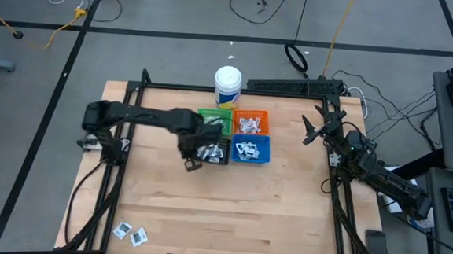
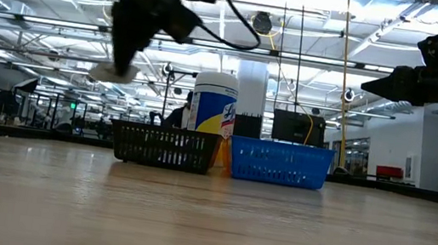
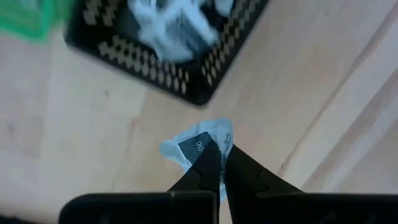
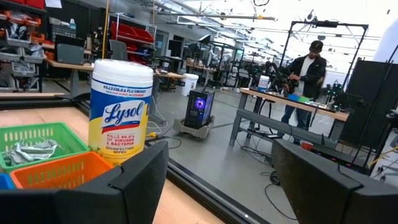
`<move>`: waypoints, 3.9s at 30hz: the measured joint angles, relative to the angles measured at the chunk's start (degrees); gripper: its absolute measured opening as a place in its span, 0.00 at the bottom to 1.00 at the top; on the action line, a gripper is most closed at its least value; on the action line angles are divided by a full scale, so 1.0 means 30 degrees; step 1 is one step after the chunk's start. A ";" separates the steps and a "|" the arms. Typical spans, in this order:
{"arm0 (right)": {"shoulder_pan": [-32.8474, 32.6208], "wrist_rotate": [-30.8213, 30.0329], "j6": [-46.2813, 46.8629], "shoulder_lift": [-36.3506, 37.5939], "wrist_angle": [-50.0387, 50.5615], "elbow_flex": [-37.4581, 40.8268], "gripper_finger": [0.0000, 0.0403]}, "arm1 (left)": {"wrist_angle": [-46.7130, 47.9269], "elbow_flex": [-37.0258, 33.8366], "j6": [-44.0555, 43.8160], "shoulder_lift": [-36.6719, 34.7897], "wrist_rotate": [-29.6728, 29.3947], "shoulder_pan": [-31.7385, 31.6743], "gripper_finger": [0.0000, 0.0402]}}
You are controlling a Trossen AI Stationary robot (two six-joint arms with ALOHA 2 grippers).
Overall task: Pick & Place First Aid Supplies
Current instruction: Put the black towelette pack into the black basket
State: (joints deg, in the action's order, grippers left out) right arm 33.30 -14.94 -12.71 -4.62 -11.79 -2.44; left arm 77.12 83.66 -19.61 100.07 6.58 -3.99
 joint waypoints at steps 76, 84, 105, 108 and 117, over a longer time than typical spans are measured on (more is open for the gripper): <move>-0.0007 0.0000 0.0000 -0.0007 0.0000 -0.0001 0.69 | -0.6058 -0.4792 -1.5936 -0.0860 0.1886 0.8608 0.70; -0.0007 0.0003 0.0000 -0.0007 0.0000 -0.0003 0.69 | -0.6303 -0.5706 -1.7657 -0.1147 0.2842 1.2787 0.71; -0.0006 0.0000 0.0000 -0.0007 0.0000 0.0001 0.69 | -0.8835 -0.5692 -2.2527 -0.1159 0.2998 1.8509 0.69; -0.0007 0.0000 0.0000 -0.0007 0.0000 0.0001 0.69 | -0.9259 -0.5694 -2.2568 -0.1076 0.2682 1.8927 0.69; -0.0007 0.0000 0.0000 -0.0007 0.0000 -0.0002 0.69 | -0.9346 -0.6648 -2.2551 0.0058 0.2740 1.9132 0.63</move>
State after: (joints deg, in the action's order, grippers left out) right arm 33.28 -14.94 -12.71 -4.64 -11.79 -2.44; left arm 49.08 63.72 -87.26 100.25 14.80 53.41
